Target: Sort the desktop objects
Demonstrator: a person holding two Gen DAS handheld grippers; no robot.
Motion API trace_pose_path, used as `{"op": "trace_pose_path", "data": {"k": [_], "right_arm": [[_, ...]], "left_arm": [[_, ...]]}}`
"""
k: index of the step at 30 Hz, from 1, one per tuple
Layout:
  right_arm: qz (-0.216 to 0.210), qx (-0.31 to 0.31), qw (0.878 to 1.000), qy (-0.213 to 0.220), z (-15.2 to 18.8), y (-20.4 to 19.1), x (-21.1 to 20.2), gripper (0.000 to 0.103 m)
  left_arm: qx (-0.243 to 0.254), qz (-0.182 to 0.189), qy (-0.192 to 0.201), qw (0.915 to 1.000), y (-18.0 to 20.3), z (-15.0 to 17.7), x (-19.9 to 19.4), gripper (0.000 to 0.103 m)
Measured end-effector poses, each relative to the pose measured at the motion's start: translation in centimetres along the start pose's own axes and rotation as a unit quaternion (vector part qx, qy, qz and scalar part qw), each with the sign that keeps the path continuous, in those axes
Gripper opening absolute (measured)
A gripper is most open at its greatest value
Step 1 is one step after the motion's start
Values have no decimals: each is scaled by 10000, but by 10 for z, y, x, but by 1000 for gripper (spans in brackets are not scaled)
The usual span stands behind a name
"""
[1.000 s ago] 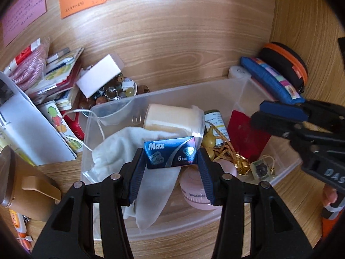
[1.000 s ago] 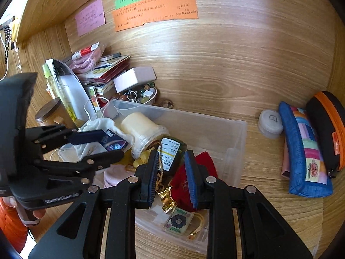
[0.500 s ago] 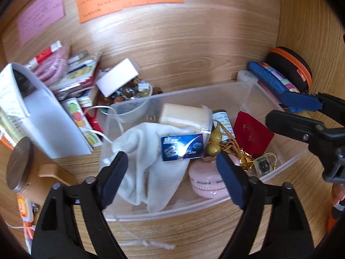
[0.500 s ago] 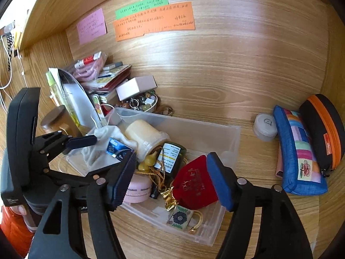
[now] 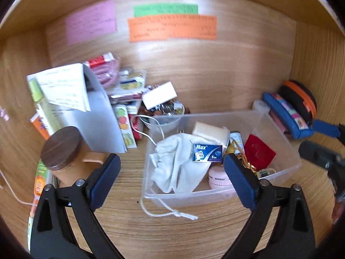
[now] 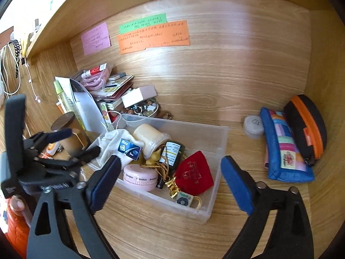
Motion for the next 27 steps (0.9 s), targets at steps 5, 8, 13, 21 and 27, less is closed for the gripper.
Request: {"op": "trace_pose_path", "data": {"k": [5,8,13,21,27], "right_arm": [[382,-94,9990,188,9,-4,-16,103],[453,-98,9986,263,15,-9,-26,103],[608,87,9971,447,27,-13,-45,103],[976,79,9935,574,43,-19,-63,103],[1127,20,9920,573,52,-24,-65,103]], "left_arm": [[118,-212,222,9995,3,3,-20,100],[129,-289,348,9989,6,5,-32,100],[40,-191,516,9985,11,13,-54,102],[-126,-22,612,9980,20,31,-77,103],[-244,30,498,9985,20,45,-77,103]]}}
Point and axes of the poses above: each gripper's, at about its wrist camera, not at the fingertips, and x roughly the way its jaws point, y to its right, z to its underside, the point moved 4 cm from there along x, roughly the way its jaws point, and after that the axes turned 5 degrees about z, right-handed, at the moved point
